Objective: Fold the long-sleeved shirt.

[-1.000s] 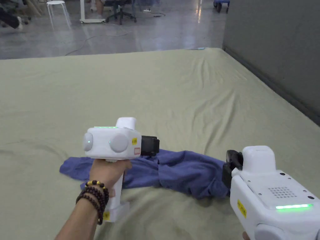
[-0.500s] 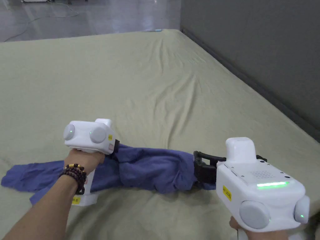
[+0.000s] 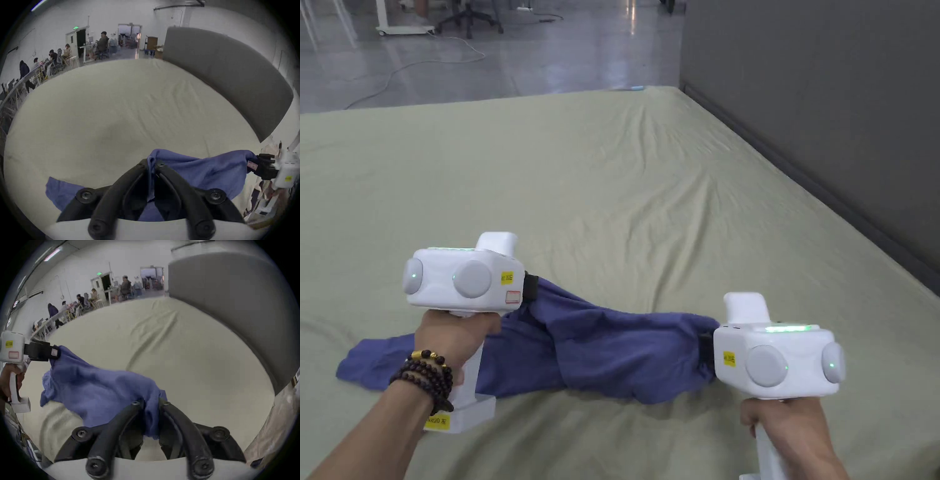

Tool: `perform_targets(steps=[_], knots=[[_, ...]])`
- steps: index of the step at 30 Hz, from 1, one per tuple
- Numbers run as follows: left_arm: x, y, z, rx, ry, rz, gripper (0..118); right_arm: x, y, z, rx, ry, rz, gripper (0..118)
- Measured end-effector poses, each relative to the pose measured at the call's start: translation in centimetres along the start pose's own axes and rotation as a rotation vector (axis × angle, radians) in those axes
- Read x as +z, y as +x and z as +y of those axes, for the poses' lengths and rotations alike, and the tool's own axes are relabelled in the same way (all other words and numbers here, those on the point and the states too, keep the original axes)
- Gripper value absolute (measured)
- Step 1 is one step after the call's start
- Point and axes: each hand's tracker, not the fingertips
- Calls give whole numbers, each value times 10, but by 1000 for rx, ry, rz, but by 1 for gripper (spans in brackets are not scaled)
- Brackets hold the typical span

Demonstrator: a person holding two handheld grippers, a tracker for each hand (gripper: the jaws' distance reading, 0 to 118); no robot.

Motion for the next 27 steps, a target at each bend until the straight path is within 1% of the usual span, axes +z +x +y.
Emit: perform_targets(steps=[2,4,8,9,11,13,15,18,20,21,25,27], knots=[[24,-6,12,22,99,-3,3,23,-5,26,11,92,34,10],[66,-14,30,49,211,-5,3,49,-13,60,21,187,76,10],[149,-34,91,57,395,6,3,91,-38,150,80,335,134,10],[169,-39,110,50,441,14,3,101,-47,178,115,373,144,10],[214,-47,148,29,528,46,3,117,-66,233,168,455,135,10],[253,-54,188,22,596,115,3,137,-87,295,191,509,133,10],[282,-58,221,2,637,157,3,151,-107,344,196,562,163,10],[303,-76,260,43,667,198,3,164,-130,400,207,611,135,10],[312,-80,275,39,681,240,3,168,-139,420,214,618,99,10],[313,-79,277,26,673,257,3,168,-141,428,205,608,86,10],[297,-88,267,10,654,276,3,150,-143,419,147,578,143,10],[277,-98,252,24,627,282,3,131,-146,402,141,563,156,10]])
